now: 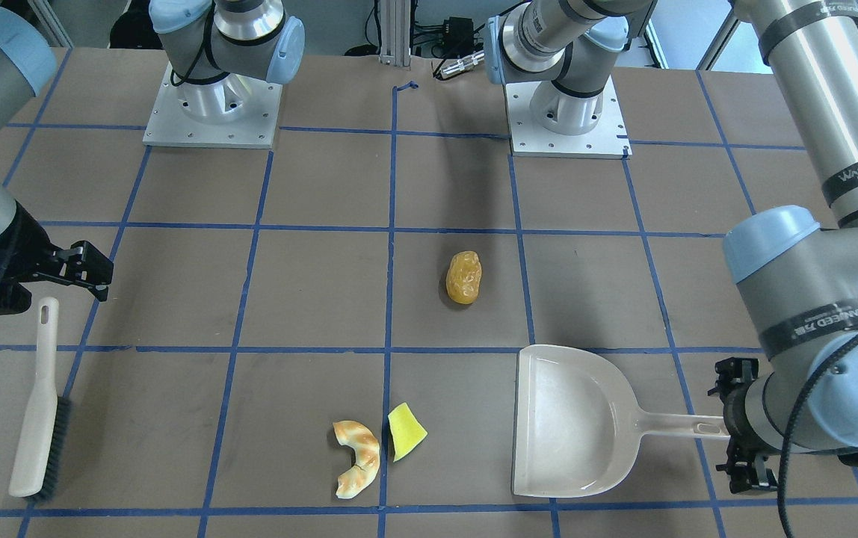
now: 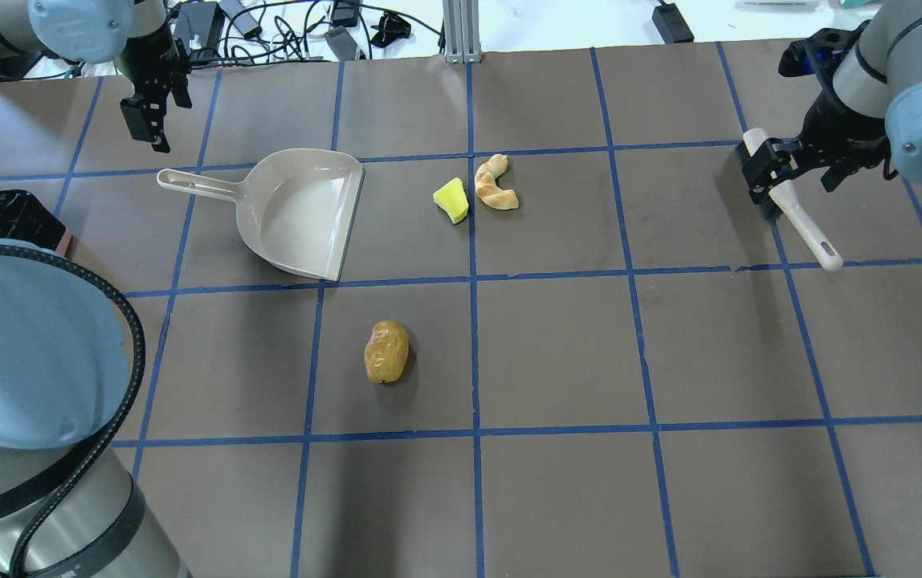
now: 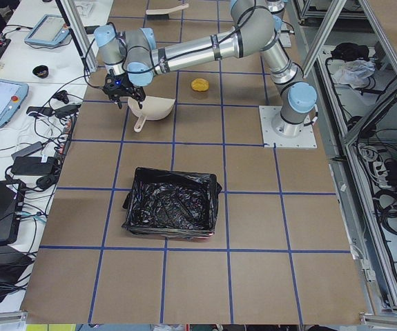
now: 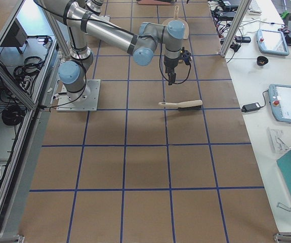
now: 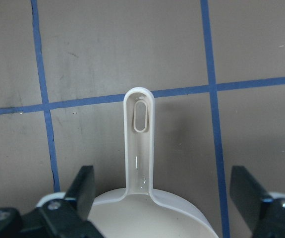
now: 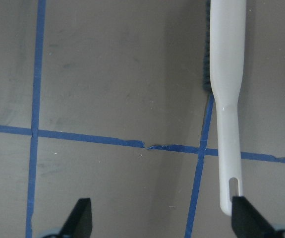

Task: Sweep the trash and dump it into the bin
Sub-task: 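Grasp the dustpan handle with left gripper while right gripper grasps brush handle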

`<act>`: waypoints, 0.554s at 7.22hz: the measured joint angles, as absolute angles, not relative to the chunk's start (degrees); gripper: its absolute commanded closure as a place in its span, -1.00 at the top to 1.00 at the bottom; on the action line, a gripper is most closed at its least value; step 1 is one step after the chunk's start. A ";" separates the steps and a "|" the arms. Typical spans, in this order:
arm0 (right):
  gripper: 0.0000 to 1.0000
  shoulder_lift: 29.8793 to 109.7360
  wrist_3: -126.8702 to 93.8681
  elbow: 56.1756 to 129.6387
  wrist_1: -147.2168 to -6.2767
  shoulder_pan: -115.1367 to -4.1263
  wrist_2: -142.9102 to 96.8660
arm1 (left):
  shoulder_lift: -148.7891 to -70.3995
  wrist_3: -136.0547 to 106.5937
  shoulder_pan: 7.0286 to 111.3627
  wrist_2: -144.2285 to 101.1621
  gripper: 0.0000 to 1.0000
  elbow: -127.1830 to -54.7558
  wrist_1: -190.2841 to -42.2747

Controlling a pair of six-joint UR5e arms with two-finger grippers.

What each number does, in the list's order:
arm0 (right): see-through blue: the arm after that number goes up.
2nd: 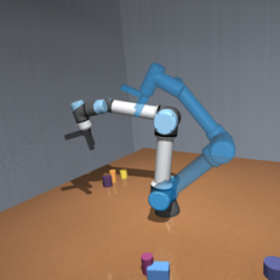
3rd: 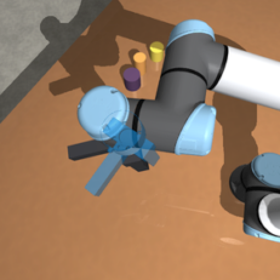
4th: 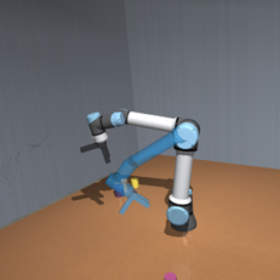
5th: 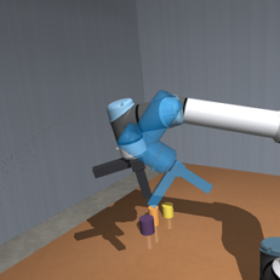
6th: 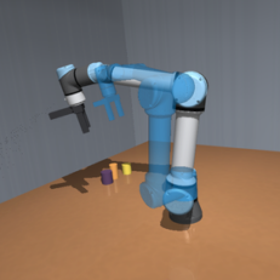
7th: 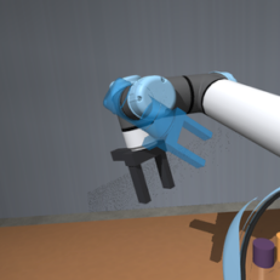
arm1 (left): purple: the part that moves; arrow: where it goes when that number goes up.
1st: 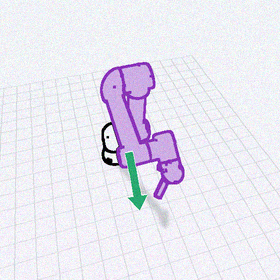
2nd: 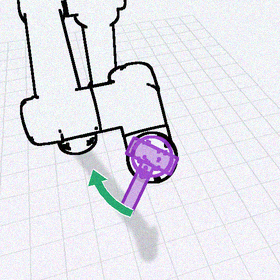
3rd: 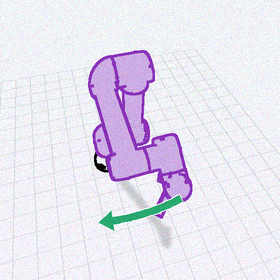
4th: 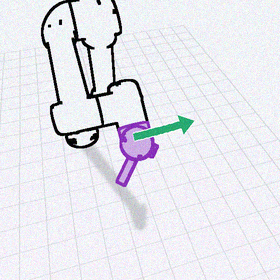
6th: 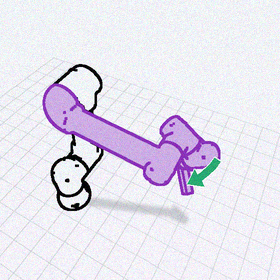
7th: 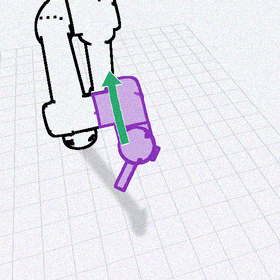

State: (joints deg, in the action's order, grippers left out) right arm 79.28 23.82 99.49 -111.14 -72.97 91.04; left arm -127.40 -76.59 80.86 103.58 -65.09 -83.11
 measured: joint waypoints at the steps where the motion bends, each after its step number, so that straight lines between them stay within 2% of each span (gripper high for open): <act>1: 0.98 77.74 24.42 99.42 -112.29 -72.03 91.28 | -127.50 -77.15 80.93 104.12 0.92 -66.95 -82.10; 4: 0.98 72.99 29.92 99.51 -117.05 -68.39 92.30 | -128.08 -78.55 81.14 106.26 0.88 -70.82 -77.62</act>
